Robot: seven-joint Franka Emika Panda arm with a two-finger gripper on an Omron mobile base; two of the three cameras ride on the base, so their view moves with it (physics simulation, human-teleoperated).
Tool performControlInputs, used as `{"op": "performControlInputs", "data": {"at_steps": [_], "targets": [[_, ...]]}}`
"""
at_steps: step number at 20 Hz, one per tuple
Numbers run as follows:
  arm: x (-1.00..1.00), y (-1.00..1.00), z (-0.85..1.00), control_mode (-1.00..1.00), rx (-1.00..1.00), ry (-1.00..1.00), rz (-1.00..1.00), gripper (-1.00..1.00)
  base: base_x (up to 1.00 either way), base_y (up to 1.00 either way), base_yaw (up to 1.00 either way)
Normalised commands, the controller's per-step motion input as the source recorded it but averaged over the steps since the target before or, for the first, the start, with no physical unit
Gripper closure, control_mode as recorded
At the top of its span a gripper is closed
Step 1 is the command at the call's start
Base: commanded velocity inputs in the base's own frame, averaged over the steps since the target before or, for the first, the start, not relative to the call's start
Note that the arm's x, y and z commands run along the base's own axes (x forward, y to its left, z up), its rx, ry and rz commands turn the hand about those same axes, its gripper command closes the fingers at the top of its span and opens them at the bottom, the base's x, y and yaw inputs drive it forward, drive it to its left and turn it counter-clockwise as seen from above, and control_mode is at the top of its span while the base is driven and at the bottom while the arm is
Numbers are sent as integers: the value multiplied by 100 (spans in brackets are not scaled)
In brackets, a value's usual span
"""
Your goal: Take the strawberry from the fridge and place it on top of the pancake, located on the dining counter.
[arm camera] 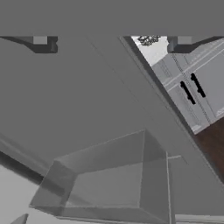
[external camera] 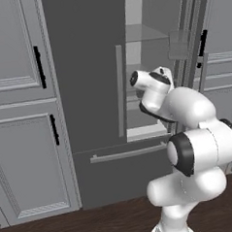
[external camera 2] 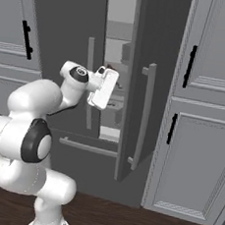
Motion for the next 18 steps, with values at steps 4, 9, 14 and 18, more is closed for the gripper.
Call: {"op": "performControlInputs", "data": {"at_steps": [4, 9, 14, 18], "targets": [[-7, -45, 0, -100, -24, 36, 1, -100, 0, 0, 0], [-3, -49, -14, -100, -15, 28, 3, -100, 0, 0, 0], [-18, -68, -12, -100, -9, 26, 1, -100, 0, 0, 0], [-33, -92, -1, -100, -3, 21, 0, -100, 0, 0, 0]]}}
